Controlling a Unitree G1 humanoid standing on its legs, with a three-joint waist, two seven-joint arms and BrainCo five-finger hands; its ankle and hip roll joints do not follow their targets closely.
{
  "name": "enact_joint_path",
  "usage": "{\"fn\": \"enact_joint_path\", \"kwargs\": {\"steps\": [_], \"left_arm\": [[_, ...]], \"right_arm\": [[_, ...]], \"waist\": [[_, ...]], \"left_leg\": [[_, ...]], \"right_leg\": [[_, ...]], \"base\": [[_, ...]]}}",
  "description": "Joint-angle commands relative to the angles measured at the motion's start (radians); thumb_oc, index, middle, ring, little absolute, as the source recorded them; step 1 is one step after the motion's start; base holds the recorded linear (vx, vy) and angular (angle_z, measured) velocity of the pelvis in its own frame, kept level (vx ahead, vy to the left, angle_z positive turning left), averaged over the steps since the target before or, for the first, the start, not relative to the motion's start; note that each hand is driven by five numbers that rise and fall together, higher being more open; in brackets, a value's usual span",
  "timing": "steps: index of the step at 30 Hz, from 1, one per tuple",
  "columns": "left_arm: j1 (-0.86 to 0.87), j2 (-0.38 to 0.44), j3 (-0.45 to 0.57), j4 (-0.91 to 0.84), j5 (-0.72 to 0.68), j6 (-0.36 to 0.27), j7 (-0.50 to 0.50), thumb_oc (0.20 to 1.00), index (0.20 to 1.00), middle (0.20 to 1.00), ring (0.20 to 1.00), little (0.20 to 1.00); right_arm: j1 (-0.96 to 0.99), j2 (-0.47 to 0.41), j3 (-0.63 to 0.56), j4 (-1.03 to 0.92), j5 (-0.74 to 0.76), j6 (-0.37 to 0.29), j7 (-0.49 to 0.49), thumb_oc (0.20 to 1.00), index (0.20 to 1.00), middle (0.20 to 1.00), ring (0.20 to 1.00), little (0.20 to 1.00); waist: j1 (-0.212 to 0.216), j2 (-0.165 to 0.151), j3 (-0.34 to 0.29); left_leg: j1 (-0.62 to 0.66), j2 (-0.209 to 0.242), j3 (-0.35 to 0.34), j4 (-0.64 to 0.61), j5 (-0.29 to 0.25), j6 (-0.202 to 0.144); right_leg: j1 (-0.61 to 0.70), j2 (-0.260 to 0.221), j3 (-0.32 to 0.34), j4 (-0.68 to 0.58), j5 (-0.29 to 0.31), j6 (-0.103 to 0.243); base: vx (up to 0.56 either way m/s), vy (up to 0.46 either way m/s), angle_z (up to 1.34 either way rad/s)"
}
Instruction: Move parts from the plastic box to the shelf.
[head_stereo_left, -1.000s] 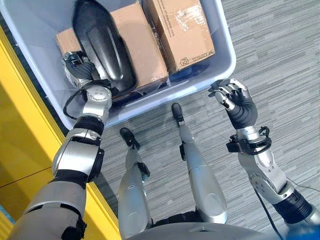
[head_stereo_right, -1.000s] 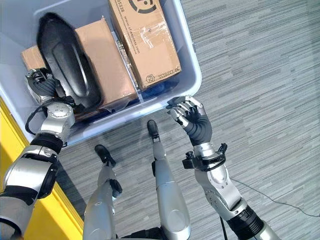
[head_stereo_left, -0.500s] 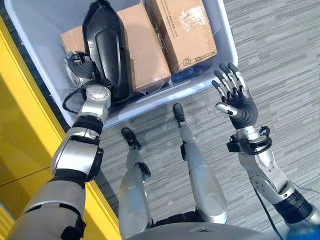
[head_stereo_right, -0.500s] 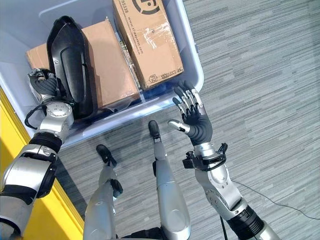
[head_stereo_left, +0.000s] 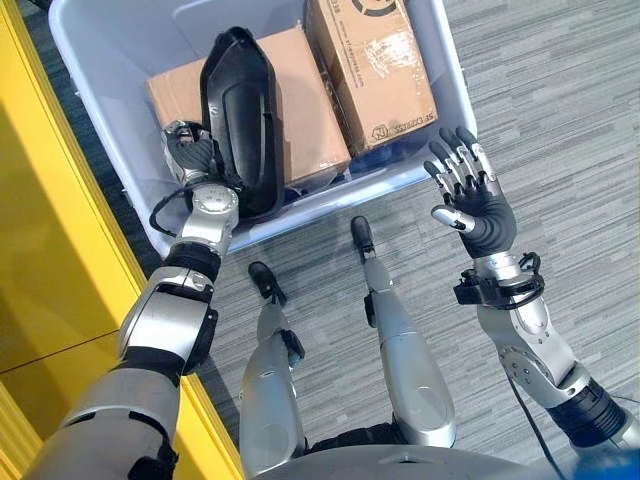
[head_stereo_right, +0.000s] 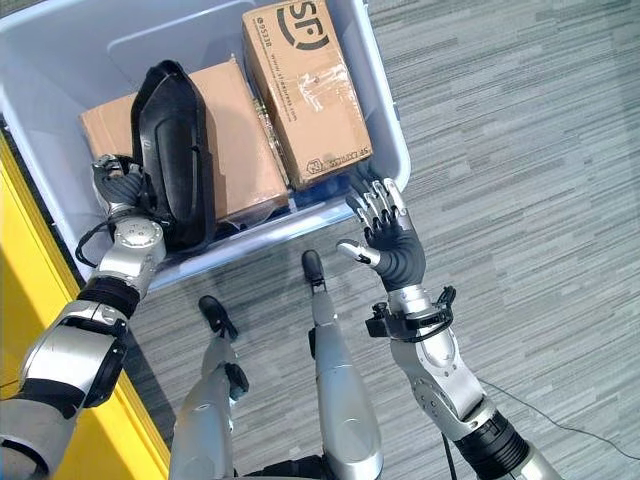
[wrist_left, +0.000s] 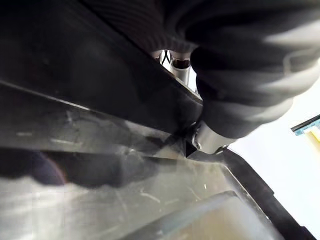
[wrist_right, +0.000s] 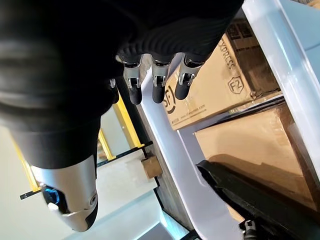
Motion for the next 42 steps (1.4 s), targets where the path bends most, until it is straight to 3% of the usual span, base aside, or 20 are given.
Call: {"fn": "enact_joint_path", "kwargs": {"steps": [1, 7, 14, 30, 39, 42], "left_arm": [[0.092, -0.018, 0.013, -0.137, 0.038, -0.023, -0.023, 0.2, 0.2, 0.2, 0.2, 0.2], [0.242, -0.002, 0.04, -0.384, 0.056, -0.058, -0.039, 0.2, 0.2, 0.2, 0.2, 0.2], [0.461, 0.037, 0.087, -0.643, 0.09, -0.093, -0.128, 0.2, 0.2, 0.2, 0.2, 0.2], [0.863, 0.116, 0.158, -0.963, 0.081, -0.148, -0.384, 0.2, 0.2, 0.2, 0.2, 0.2], [1.047, 0.094, 0.136, -1.089, -0.052, -0.125, -0.55, 0.2, 0.2, 0.2, 0.2, 0.2], [1.091, 0.073, 0.123, -1.1, -0.095, -0.113, -0.58, 0.2, 0.2, 0.2, 0.2, 0.2]], "right_arm": [[0.032, -0.003, -0.083, -0.037, -0.014, -0.035, 0.012, 1.0, 1.0, 1.0, 1.0, 1.0], [0.036, 0.004, -0.096, -0.022, -0.026, -0.011, 0.011, 1.0, 1.0, 1.0, 1.0, 1.0], [0.065, 0.005, -0.134, -0.008, -0.04, 0.033, 0.041, 1.0, 1.0, 1.0, 1.0, 1.0], [0.154, -0.02, -0.215, 0.004, -0.035, 0.111, 0.143, 1.0, 1.0, 1.0, 1.0, 1.0], [0.192, -0.021, -0.229, 0.037, -0.029, 0.151, 0.19, 1.0, 1.0, 1.0, 1.0, 1.0], [0.185, -0.02, -0.216, 0.044, -0.025, 0.16, 0.204, 1.0, 1.0, 1.0, 1.0, 1.0]], "waist": [[0.01, -0.004, 0.019], [0.032, 0.019, -0.014], [0.055, 0.049, -0.074], [0.086, 0.114, -0.236], [0.113, 0.136, -0.321], [0.13, 0.137, -0.337]], "left_leg": [[0.106, 0.02, -0.064, 0.039, -0.084, -0.016], [0.147, 0.017, -0.072, 0.027, -0.081, -0.016], [0.211, 0.015, -0.086, 0.008, -0.085, -0.016], [0.317, 0.029, -0.106, 0.005, -0.094, -0.018], [0.4, 0.082, -0.141, 0.012, -0.072, -0.007], [0.416, 0.113, -0.163, 0.018, -0.033, -0.007]], "right_leg": [[0.053, -0.028, -0.089, 0.124, -0.115, 0.045], [0.102, -0.038, -0.099, 0.117, -0.119, 0.044], [0.181, -0.049, -0.113, 0.107, -0.133, 0.044], [0.331, -0.057, -0.145, 0.06, -0.161, 0.037], [0.382, 0.001, -0.181, 0.223, -0.297, -0.009], [0.391, 0.029, -0.198, 0.287, -0.341, -0.028]], "base": [[-0.02, 0.037, 0.0], [0.01, 0.014, 0.05], [0.03, 0.021, 0.07], [0.03, -0.002, 0.05], [0.01, -0.098, 0.09], [-0.01, -0.174, 0.09]]}}
